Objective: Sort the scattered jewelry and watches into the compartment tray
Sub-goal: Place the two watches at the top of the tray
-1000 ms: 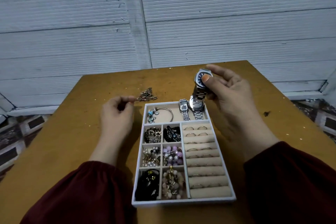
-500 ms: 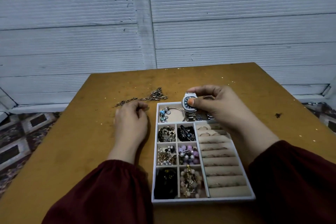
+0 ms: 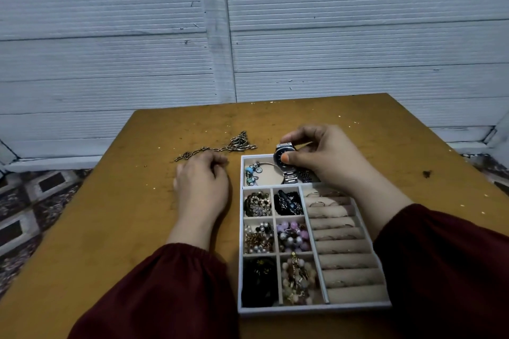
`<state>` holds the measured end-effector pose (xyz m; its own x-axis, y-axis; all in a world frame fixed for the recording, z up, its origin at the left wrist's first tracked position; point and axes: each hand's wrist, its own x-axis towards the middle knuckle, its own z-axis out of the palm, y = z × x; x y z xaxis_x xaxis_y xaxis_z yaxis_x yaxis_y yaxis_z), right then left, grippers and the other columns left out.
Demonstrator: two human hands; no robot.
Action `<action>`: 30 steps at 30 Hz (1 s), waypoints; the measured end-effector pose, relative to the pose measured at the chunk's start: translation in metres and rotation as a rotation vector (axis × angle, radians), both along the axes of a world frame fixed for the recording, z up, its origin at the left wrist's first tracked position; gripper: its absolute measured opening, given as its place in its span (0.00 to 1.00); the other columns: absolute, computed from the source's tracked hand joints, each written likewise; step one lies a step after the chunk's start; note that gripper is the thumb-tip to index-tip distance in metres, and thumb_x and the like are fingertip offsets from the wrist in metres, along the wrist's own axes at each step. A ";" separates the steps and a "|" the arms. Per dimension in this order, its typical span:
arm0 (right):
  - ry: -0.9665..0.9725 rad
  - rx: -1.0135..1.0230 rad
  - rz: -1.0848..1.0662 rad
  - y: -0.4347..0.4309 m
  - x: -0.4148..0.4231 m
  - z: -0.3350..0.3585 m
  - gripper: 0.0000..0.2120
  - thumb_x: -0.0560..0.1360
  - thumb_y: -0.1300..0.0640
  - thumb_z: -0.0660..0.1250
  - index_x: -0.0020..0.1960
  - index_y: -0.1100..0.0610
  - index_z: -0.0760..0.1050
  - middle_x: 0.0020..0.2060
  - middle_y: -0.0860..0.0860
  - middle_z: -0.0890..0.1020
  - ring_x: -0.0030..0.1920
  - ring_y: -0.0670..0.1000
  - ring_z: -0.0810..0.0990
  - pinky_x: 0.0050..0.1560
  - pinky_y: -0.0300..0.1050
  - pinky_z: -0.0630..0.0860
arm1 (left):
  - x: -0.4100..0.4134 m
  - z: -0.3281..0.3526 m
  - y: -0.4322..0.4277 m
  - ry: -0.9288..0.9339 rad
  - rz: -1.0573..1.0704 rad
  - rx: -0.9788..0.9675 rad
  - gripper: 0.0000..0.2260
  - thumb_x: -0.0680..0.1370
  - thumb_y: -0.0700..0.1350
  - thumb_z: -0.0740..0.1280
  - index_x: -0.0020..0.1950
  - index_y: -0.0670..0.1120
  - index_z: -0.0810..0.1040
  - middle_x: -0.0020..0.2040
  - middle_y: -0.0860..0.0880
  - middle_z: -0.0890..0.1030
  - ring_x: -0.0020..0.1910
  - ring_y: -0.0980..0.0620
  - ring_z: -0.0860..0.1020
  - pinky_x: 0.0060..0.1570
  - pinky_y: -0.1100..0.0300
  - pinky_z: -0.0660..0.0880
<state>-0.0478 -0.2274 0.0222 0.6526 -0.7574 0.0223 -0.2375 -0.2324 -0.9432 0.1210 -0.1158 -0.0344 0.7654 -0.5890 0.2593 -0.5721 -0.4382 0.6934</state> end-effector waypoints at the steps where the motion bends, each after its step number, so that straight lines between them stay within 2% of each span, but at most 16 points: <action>1: 0.015 -0.017 -0.006 0.000 0.001 0.000 0.11 0.70 0.67 0.73 0.49 0.56 0.79 0.32 0.53 0.83 0.32 0.48 0.83 0.40 0.48 0.80 | 0.000 0.000 0.000 -0.001 0.002 0.003 0.12 0.76 0.39 0.61 0.49 0.53 0.80 0.53 0.50 0.82 0.59 0.44 0.72 0.61 0.50 0.69; 3: 0.038 -0.090 -0.032 -0.003 0.004 -0.001 0.11 0.68 0.65 0.75 0.46 0.53 0.80 0.33 0.54 0.83 0.33 0.50 0.83 0.40 0.51 0.80 | -0.001 0.001 0.000 -0.010 0.006 0.010 0.11 0.76 0.40 0.61 0.49 0.53 0.80 0.53 0.50 0.82 0.59 0.44 0.72 0.60 0.51 0.69; 4: 0.055 -0.148 -0.049 -0.005 0.005 -0.001 0.11 0.67 0.64 0.76 0.44 0.51 0.80 0.34 0.51 0.82 0.32 0.47 0.82 0.38 0.47 0.81 | -0.001 0.001 0.000 -0.016 0.011 0.018 0.11 0.76 0.40 0.61 0.49 0.53 0.80 0.53 0.50 0.82 0.59 0.44 0.72 0.59 0.52 0.69; 6: 0.093 -0.252 -0.056 -0.008 0.007 0.000 0.11 0.67 0.62 0.77 0.42 0.49 0.80 0.33 0.46 0.79 0.29 0.39 0.77 0.34 0.37 0.76 | -0.002 0.002 0.000 -0.024 0.021 0.035 0.11 0.77 0.41 0.61 0.50 0.53 0.80 0.54 0.51 0.82 0.59 0.44 0.73 0.58 0.52 0.68; 7: 0.106 -0.284 -0.052 -0.009 0.007 0.001 0.11 0.67 0.61 0.77 0.42 0.48 0.80 0.31 0.44 0.78 0.29 0.40 0.76 0.35 0.37 0.74 | -0.002 0.002 -0.001 -0.025 0.023 0.038 0.11 0.77 0.41 0.61 0.50 0.53 0.80 0.54 0.51 0.82 0.59 0.44 0.73 0.58 0.53 0.68; 10: 0.148 -0.375 -0.046 -0.013 0.009 0.001 0.11 0.66 0.59 0.77 0.43 0.46 0.80 0.32 0.42 0.77 0.37 0.47 0.77 0.41 0.42 0.75 | -0.003 0.004 -0.001 -0.035 0.029 0.052 0.11 0.77 0.41 0.61 0.51 0.53 0.80 0.55 0.51 0.81 0.59 0.44 0.72 0.58 0.53 0.67; 14: 0.225 -0.486 -0.045 -0.019 0.011 0.000 0.10 0.67 0.53 0.77 0.44 0.44 0.78 0.43 0.42 0.82 0.50 0.49 0.77 0.51 0.47 0.74 | -0.003 0.004 -0.001 -0.042 0.034 0.066 0.11 0.77 0.41 0.61 0.51 0.54 0.80 0.56 0.51 0.81 0.60 0.45 0.71 0.58 0.53 0.66; 17: 0.240 -0.470 -0.032 -0.023 0.009 0.001 0.09 0.66 0.53 0.77 0.42 0.45 0.78 0.42 0.43 0.83 0.45 0.48 0.79 0.50 0.48 0.75 | -0.004 0.005 -0.001 -0.040 0.031 0.063 0.11 0.77 0.41 0.61 0.51 0.54 0.80 0.56 0.51 0.81 0.60 0.45 0.71 0.58 0.53 0.66; 19: 0.219 -0.414 -0.014 -0.024 0.008 0.004 0.09 0.67 0.56 0.77 0.42 0.48 0.78 0.40 0.45 0.83 0.39 0.48 0.81 0.42 0.46 0.77 | -0.005 0.006 -0.001 -0.039 0.033 0.074 0.11 0.77 0.41 0.61 0.51 0.54 0.80 0.56 0.51 0.81 0.60 0.44 0.70 0.58 0.53 0.66; 21: 0.186 -0.338 -0.001 -0.025 0.005 0.007 0.10 0.67 0.59 0.77 0.44 0.51 0.78 0.38 0.47 0.82 0.33 0.47 0.81 0.33 0.39 0.77 | -0.004 0.006 -0.001 -0.041 0.034 0.085 0.12 0.77 0.41 0.60 0.52 0.54 0.80 0.56 0.51 0.81 0.60 0.44 0.70 0.58 0.53 0.65; 23: 0.196 -0.329 0.019 -0.027 0.002 0.010 0.09 0.68 0.60 0.77 0.45 0.53 0.79 0.37 0.47 0.81 0.31 0.43 0.78 0.29 0.32 0.73 | -0.004 0.006 -0.001 -0.042 0.029 0.080 0.12 0.77 0.40 0.60 0.51 0.54 0.80 0.55 0.51 0.81 0.59 0.44 0.71 0.58 0.53 0.66; 30: 0.179 -0.217 0.111 -0.029 -0.004 0.018 0.08 0.69 0.61 0.76 0.43 0.54 0.78 0.32 0.46 0.78 0.29 0.41 0.76 0.29 0.34 0.73 | -0.005 0.007 -0.001 -0.030 0.026 0.061 0.12 0.77 0.40 0.61 0.50 0.54 0.80 0.54 0.51 0.82 0.59 0.45 0.73 0.60 0.50 0.68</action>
<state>-0.0518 -0.2566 0.0400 0.7396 -0.6710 0.0529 -0.3570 -0.4576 -0.8143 0.1158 -0.1170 -0.0274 0.7727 -0.5847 0.2470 -0.5806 -0.4937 0.6474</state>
